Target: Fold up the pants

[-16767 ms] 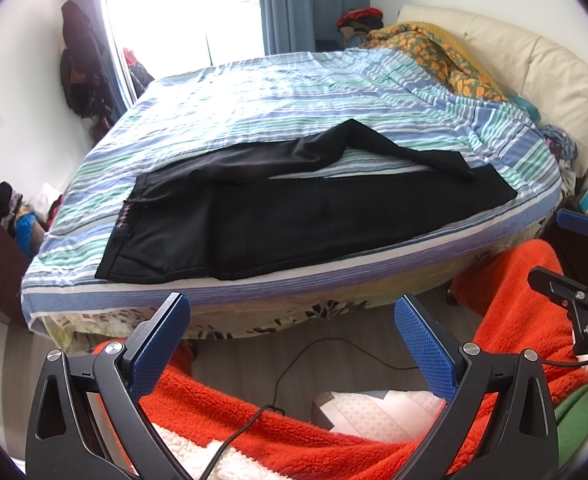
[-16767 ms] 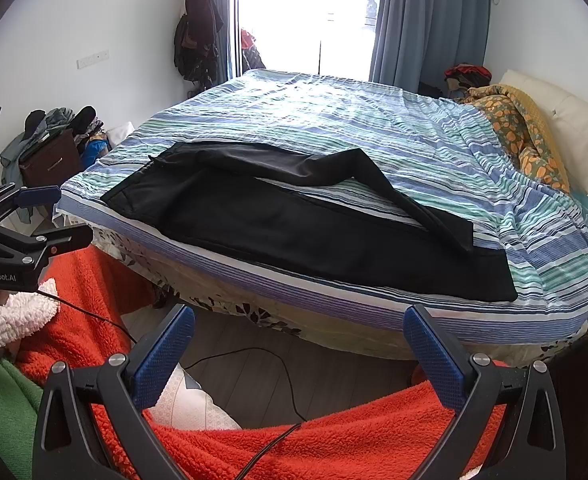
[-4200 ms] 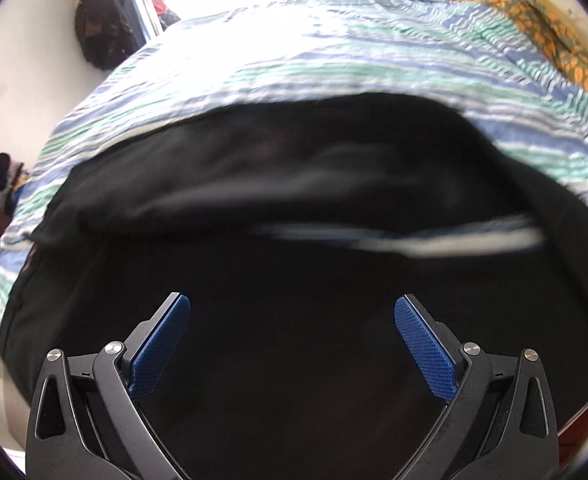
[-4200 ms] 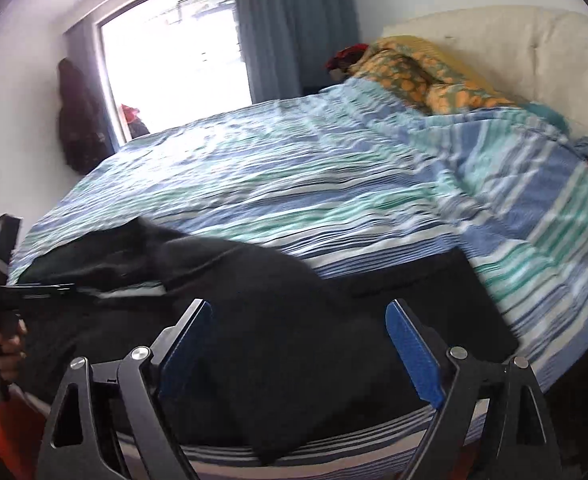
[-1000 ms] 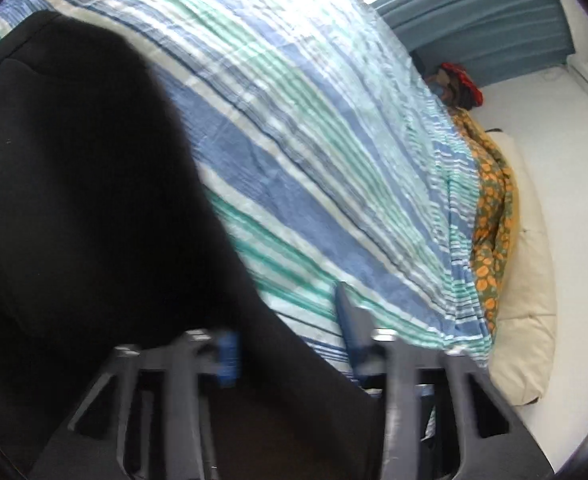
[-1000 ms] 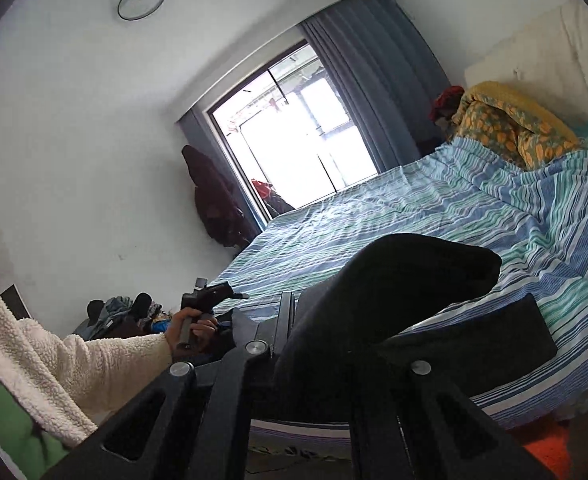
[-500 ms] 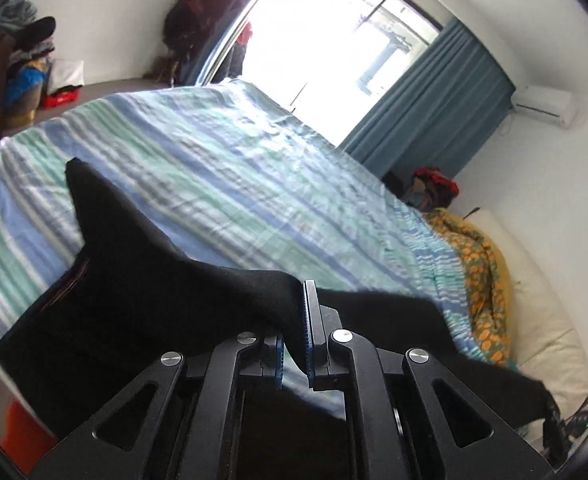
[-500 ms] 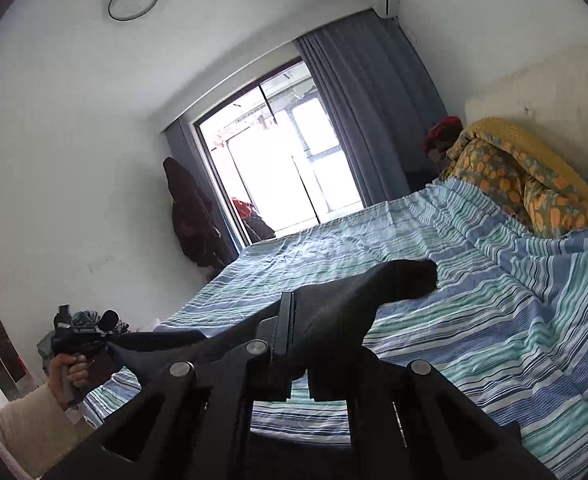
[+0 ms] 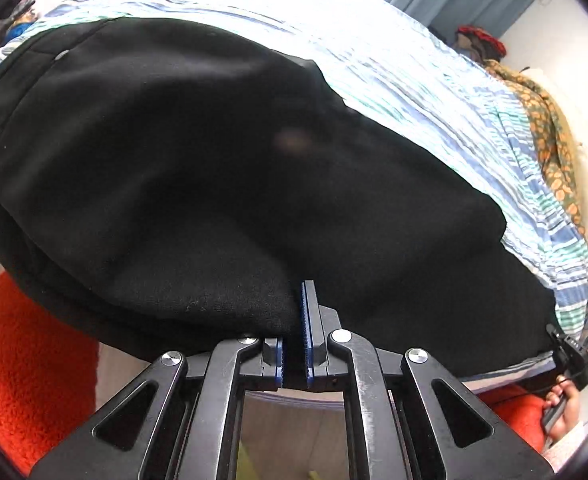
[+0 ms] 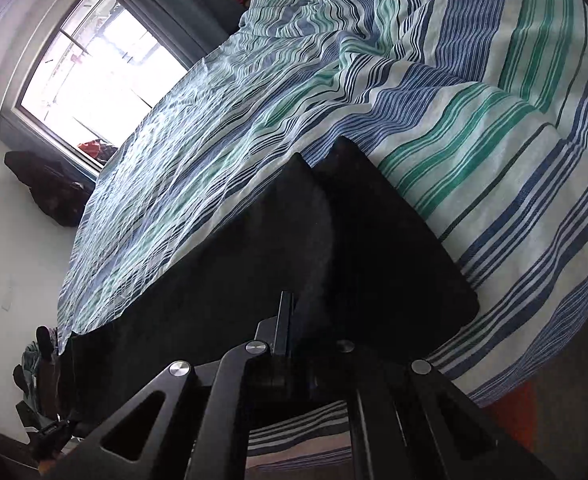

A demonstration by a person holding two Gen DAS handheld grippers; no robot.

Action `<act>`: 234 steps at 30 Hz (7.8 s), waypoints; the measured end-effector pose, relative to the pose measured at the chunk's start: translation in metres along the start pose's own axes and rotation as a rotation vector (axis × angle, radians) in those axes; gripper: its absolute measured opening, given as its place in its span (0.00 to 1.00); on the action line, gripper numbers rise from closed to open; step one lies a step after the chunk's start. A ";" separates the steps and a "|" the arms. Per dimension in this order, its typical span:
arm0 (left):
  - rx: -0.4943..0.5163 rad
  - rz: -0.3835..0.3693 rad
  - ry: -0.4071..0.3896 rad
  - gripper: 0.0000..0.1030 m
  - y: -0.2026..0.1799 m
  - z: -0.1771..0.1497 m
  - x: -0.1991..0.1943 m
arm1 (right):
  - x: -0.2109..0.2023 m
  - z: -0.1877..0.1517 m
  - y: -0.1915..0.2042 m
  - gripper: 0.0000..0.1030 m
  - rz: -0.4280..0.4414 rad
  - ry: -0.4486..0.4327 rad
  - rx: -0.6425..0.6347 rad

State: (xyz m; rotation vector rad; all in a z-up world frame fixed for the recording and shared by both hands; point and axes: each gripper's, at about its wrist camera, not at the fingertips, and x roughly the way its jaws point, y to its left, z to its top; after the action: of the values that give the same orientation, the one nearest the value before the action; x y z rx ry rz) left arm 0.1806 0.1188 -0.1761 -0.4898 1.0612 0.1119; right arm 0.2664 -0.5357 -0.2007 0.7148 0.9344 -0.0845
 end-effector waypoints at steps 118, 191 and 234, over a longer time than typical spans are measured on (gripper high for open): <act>0.837 0.215 0.068 0.92 -0.439 -0.054 0.141 | 0.007 -0.025 0.054 1.00 -0.049 0.167 -0.389; 0.787 0.141 0.064 0.96 -0.406 -0.121 0.110 | -0.011 -0.004 -0.064 0.32 0.158 0.071 0.257; 0.261 0.155 -0.014 0.97 -0.185 -0.016 0.033 | -0.067 -0.058 0.297 0.10 0.764 0.106 -0.203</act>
State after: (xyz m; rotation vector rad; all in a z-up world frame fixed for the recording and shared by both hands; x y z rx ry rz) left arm 0.2432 -0.0568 -0.1496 -0.1709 1.0811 0.1113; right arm 0.2926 -0.2884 -0.0163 0.8492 0.7046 0.7174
